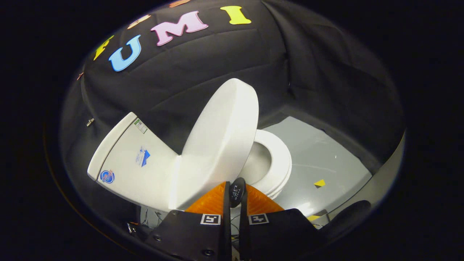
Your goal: Open the toilet lid.
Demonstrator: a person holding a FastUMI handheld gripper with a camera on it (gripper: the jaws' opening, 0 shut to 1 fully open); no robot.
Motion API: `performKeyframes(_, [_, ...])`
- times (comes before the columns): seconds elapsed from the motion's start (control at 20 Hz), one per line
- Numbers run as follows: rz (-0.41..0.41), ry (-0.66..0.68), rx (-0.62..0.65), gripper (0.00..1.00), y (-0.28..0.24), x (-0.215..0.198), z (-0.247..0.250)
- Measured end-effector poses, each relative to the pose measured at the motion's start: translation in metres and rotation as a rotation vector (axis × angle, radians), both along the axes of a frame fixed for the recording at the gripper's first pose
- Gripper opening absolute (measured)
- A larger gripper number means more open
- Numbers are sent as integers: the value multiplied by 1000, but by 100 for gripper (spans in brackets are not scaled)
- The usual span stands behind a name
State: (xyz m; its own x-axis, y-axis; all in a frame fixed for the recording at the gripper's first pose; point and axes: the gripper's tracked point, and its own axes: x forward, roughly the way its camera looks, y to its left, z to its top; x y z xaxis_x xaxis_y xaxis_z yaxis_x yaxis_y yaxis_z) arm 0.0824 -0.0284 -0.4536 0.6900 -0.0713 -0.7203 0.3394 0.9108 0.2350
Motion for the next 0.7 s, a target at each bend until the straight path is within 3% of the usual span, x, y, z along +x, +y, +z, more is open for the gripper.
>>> performKeyframes(0.7, [172,-138,-169,13,96,19,73])
